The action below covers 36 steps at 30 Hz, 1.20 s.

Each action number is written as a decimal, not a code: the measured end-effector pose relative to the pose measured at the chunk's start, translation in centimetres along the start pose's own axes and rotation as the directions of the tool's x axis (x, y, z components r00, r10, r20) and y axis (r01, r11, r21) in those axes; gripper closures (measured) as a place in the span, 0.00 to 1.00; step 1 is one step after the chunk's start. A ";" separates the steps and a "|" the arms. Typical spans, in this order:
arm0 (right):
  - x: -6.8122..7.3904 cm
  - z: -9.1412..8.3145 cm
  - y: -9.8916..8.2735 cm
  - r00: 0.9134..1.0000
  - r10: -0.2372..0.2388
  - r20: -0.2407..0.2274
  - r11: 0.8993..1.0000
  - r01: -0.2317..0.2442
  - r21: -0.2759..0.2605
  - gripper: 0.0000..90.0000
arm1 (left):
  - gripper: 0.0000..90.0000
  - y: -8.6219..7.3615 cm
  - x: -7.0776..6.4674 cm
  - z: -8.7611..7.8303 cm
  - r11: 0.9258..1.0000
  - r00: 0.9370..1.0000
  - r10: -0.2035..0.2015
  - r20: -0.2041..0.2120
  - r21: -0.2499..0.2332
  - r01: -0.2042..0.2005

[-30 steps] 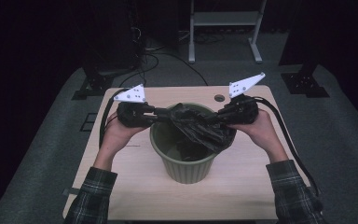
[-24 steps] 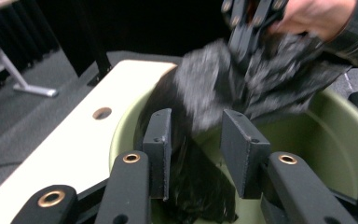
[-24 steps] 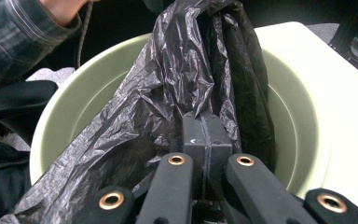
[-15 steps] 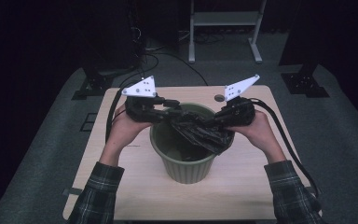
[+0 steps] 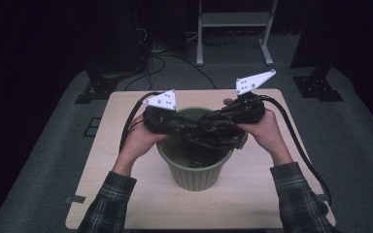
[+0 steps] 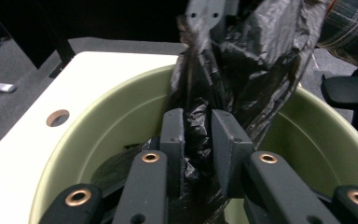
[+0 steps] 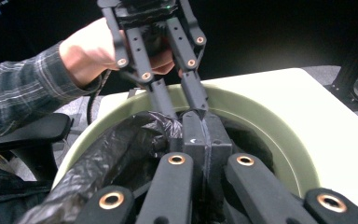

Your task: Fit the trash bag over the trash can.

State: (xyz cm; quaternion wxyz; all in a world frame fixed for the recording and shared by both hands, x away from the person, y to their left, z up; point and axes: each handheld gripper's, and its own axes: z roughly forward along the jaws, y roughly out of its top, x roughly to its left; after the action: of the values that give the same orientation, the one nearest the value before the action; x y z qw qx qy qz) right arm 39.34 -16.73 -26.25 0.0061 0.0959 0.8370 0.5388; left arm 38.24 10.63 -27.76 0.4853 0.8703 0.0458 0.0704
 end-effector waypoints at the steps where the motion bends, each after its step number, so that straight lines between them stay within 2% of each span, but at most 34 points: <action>1: 0.0 0.2 0.1 1.000 -0.002 0.003 1.000 0.002 0.005 1.00 | 0.80 -0.1 -0.1 -0.1 1.000 1.000 0.005 -0.004 0.004 -0.005; 4: -0.2 0.6 0.1 1.000 0.006 0.004 1.000 -0.006 0.013 1.00 | 0.66 -0.4 -0.2 -0.9 1.000 0.999 0.001 -0.048 -0.006 -0.002; 7: -0.4 0.7 0.0 1.000 0.010 0.016 1.000 -0.010 0.021 1.00 | 0.65 -0.5 -0.4 -2.2 0.999 0.998 0.004 -0.062 -0.039 -0.006; 10: -0.6 0.8 0.0 1.000 0.022 0.021 1.000 -0.022 0.015 1.00 | 0.65 0.0 -1.0 -2.6 0.998 0.997 0.032 -0.066 -0.049 -0.036; 14: -1.0 1.1 -0.1 0.999 0.036 0.022 0.999 -0.036 0.017 1.00 | 0.65 0.8 -1.8 -2.1 0.996 0.997 0.064 -0.054 -0.064 -0.067; 18: -1.0 1.6 -0.2 0.999 0.042 0.015 0.999 -0.043 0.023 1.00 | 0.66 1.6 -2.1 -1.1 0.995 0.996 0.087 -0.031 -0.055 -0.088; 19: -1.0 1.7 -0.2 0.999 0.042 0.015 0.999 -0.042 0.025 1.00 | 0.67 1.7 -2.2 -0.7 0.995 0.996 0.091 -0.023 -0.047 -0.092; 20: -1.0 1.8 -0.2 0.999 0.046 0.015 0.999 -0.047 0.025 1.00 | 0.72 1.8 -2.2 -0.4 0.995 0.995 0.094 -0.022 -0.040 -0.095; 22: -1.0 1.8 -0.2 0.999 0.046 0.017 0.999 -0.047 0.028 1.00 | 0.83 1.7 -2.0 -0.3 0.995 0.996 0.086 -0.018 -0.041 -0.087; 23: -0.9 1.7 -0.2 0.999 0.044 0.024 0.998 -0.045 0.033 0.99 | 0.92 1.4 -1.7 -0.4 0.996 0.997 0.069 -0.016 -0.048 -0.070; 24: -0.9 1.5 -0.2 0.998 0.042 0.049 0.999 -0.044 0.033 0.86 | 0.99 1.2 -1.5 -0.5 0.997 0.998 0.057 -0.016 -0.057 -0.057; 27: -1.0 0.6 -0.5 0.994 0.057 0.094 0.998 -0.059 0.014 0.75 | 1.00 0.4 -0.9 -1.3 0.998 0.999 0.015 -0.031 -0.065 -0.017; 31: -1.0 -1.3 -1.0 0.989 0.073 0.130 0.997 -0.071 -0.019 0.71 | 1.00 -0.7 0.0 -2.3 0.997 0.995 -0.032 -0.091 -0.077 0.025; 36: -0.4 -2.6 -1.3 0.989 0.065 0.129 0.998 -0.063 -0.019 0.69 | 1.00 -1.5 0.7 -3.0 0.993 0.990 -0.076 -0.118 -0.103 0.064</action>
State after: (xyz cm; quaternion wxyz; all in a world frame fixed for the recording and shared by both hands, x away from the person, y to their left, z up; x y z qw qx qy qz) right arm 39.28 -19.67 -26.41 0.0441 0.1574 0.8273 0.5375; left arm 38.40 14.06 -27.40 0.5263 0.8371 0.1021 0.1084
